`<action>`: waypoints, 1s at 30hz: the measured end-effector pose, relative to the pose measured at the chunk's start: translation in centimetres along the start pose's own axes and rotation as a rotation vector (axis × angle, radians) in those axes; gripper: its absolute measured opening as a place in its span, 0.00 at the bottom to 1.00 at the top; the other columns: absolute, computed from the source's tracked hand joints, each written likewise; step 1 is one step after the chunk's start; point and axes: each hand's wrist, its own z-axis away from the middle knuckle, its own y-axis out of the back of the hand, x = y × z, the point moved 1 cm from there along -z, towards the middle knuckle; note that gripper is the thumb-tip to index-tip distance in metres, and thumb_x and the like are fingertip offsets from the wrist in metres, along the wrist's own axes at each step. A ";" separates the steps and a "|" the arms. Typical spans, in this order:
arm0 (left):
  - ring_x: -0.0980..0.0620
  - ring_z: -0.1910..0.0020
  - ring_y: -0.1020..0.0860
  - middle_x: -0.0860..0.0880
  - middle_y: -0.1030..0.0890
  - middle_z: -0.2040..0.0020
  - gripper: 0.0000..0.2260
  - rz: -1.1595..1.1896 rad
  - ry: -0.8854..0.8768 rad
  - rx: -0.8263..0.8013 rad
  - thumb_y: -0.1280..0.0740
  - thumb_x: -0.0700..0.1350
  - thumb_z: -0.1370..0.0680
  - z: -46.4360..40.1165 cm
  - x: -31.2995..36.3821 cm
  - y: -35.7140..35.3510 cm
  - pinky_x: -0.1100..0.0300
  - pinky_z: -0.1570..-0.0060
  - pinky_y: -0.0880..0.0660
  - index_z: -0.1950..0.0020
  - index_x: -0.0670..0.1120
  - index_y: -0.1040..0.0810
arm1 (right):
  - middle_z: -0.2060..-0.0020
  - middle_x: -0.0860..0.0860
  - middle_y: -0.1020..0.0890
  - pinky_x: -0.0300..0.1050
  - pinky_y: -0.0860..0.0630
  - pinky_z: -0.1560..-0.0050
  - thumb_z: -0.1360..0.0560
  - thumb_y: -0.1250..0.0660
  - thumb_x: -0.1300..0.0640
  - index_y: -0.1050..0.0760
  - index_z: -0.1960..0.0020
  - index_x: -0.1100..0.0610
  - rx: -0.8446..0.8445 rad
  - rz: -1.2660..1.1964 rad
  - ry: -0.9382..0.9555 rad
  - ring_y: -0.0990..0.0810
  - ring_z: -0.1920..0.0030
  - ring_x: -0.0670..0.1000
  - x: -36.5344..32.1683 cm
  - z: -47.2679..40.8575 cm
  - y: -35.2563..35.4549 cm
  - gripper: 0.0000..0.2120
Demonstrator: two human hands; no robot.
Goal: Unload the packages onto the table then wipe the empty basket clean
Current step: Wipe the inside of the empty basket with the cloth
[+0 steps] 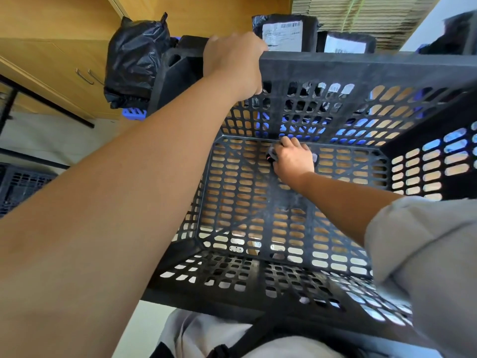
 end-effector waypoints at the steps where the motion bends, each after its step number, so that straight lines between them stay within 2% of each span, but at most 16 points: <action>1: 0.44 0.58 0.28 0.49 0.24 0.58 0.09 0.001 -0.001 0.005 0.24 0.46 0.28 0.0 0.0 0.0 0.54 0.53 0.38 0.51 0.50 0.21 | 0.40 0.58 0.26 0.56 0.33 0.42 0.25 0.34 0.59 0.23 0.41 0.62 0.001 -0.014 0.008 0.29 0.39 0.61 0.2 0.1 0.1 0.14; 3: 0.44 0.58 0.28 0.49 0.24 0.58 0.10 0.002 0.001 0.017 0.24 0.46 0.28 0.1 0.0 -0.1 0.55 0.53 0.38 0.50 0.51 0.21 | 0.42 0.57 0.26 0.54 0.32 0.46 0.25 0.35 0.59 0.22 0.45 0.61 -0.040 -0.024 0.053 0.29 0.39 0.60 0.7 0.1 0.4 0.10; 5: 0.45 0.57 0.28 0.49 0.24 0.57 0.10 -0.007 0.008 0.021 0.24 0.47 0.28 0.1 0.0 -0.1 0.54 0.53 0.38 0.50 0.51 0.21 | 0.45 0.55 0.26 0.51 0.33 0.54 0.25 0.36 0.62 0.24 0.52 0.58 -0.079 -0.025 0.081 0.29 0.41 0.58 0.9 -0.1 1.1 0.03; 8: 0.45 0.56 0.28 0.49 0.24 0.57 0.13 -0.002 0.021 0.009 0.23 0.47 0.29 0.1 0.2 0.0 0.53 0.51 0.38 0.47 0.50 0.19 | 0.51 0.52 0.26 0.48 0.32 0.58 0.27 0.37 0.63 0.31 0.59 0.53 -0.170 -0.020 0.101 0.25 0.46 0.58 0.0 0.8 1.1 0.07; 12: 0.46 0.56 0.28 0.50 0.23 0.57 0.13 0.018 0.029 -0.007 0.23 0.47 0.29 -0.1 0.2 0.2 0.54 0.52 0.38 0.47 0.51 0.19 | 0.52 0.49 0.24 0.48 0.26 0.59 0.26 0.38 0.58 0.34 0.58 0.50 -0.270 -0.053 0.186 0.23 0.55 0.55 -0.7 4.8 -0.7 0.06; 14: 0.46 0.56 0.27 0.50 0.22 0.56 0.12 0.032 0.026 -0.004 0.23 0.46 0.29 0.0 0.2 0.1 0.54 0.52 0.38 0.47 0.51 0.19 | 0.53 0.47 0.24 0.46 0.28 0.61 0.26 0.38 0.59 0.32 0.59 0.51 -0.334 -0.066 0.285 0.25 0.56 0.52 -0.9 6.9 -1.4 0.05; 16: 0.46 0.55 0.26 0.50 0.22 0.55 0.13 0.027 0.025 0.003 0.23 0.45 0.28 0.1 0.2 0.2 0.54 0.51 0.38 0.45 0.51 0.19 | 0.54 0.47 0.22 0.45 0.27 0.61 0.25 0.38 0.57 0.25 0.54 0.51 -0.427 -0.047 0.385 0.21 0.55 0.52 -1.4 8.5 -1.8 0.04; 17: 0.46 0.54 0.26 0.50 0.22 0.55 0.13 0.028 0.027 0.002 0.23 0.45 0.28 0.2 0.2 0.2 0.54 0.51 0.38 0.45 0.51 0.19 | 0.55 0.46 0.21 0.44 0.27 0.60 0.24 0.39 0.56 0.23 0.50 0.49 -0.467 -0.043 0.437 0.20 0.55 0.51 -1.8 9.3 -1.7 0.07; 19: 0.46 0.55 0.27 0.50 0.23 0.56 0.12 0.027 0.038 0.004 0.24 0.44 0.28 0.1 0.3 0.2 0.52 0.47 0.37 0.46 0.51 0.19 | 0.54 0.45 0.22 0.43 0.26 0.60 0.22 0.39 0.54 0.22 0.47 0.47 -0.482 -0.032 0.489 0.20 0.54 0.50 -1.9 9.7 -1.4 0.09; 22: 0.46 0.56 0.28 0.50 0.22 0.56 0.11 0.024 0.052 0.006 0.23 0.45 0.28 -0.2 0.1 -0.1 0.50 0.42 0.35 0.48 0.50 0.19 | 0.52 0.48 0.24 0.44 0.28 0.59 0.23 0.38 0.58 0.27 0.54 0.53 -0.229 -0.102 0.300 0.21 0.54 0.54 -1.1 6.2 1.3 0.03; 24: 0.45 0.55 0.27 0.48 0.20 0.54 0.11 0.008 0.055 0.024 0.23 0.46 0.28 -0.3 0.2 -0.4 0.49 0.43 0.34 0.47 0.50 0.18 | 0.51 0.54 0.24 0.46 0.32 0.61 0.24 0.38 0.62 0.32 0.57 0.53 -0.093 -0.107 0.129 0.22 0.56 0.58 -0.1 2.6 3.3 0.06; 27: 0.42 0.50 0.23 0.45 0.19 0.52 0.12 0.009 0.043 0.038 0.24 0.46 0.27 0.0 0.2 -0.5 0.49 0.44 0.33 0.45 0.49 0.19 | 0.50 0.54 0.28 0.49 0.31 0.61 0.25 0.38 0.67 0.32 0.57 0.55 -0.128 -0.050 0.000 0.28 0.58 0.56 -0.1 -0.6 3.8 0.09; 30: 0.42 0.48 0.22 0.45 0.18 0.50 0.13 -0.007 0.041 0.032 0.24 0.47 0.28 0.0 0.0 -0.3 0.51 0.48 0.34 0.45 0.49 0.19 | 0.44 0.56 0.27 0.48 0.32 0.57 0.27 0.36 0.69 0.25 0.48 0.57 -0.165 0.045 0.008 0.25 0.46 0.59 -1.2 -0.7 1.9 0.11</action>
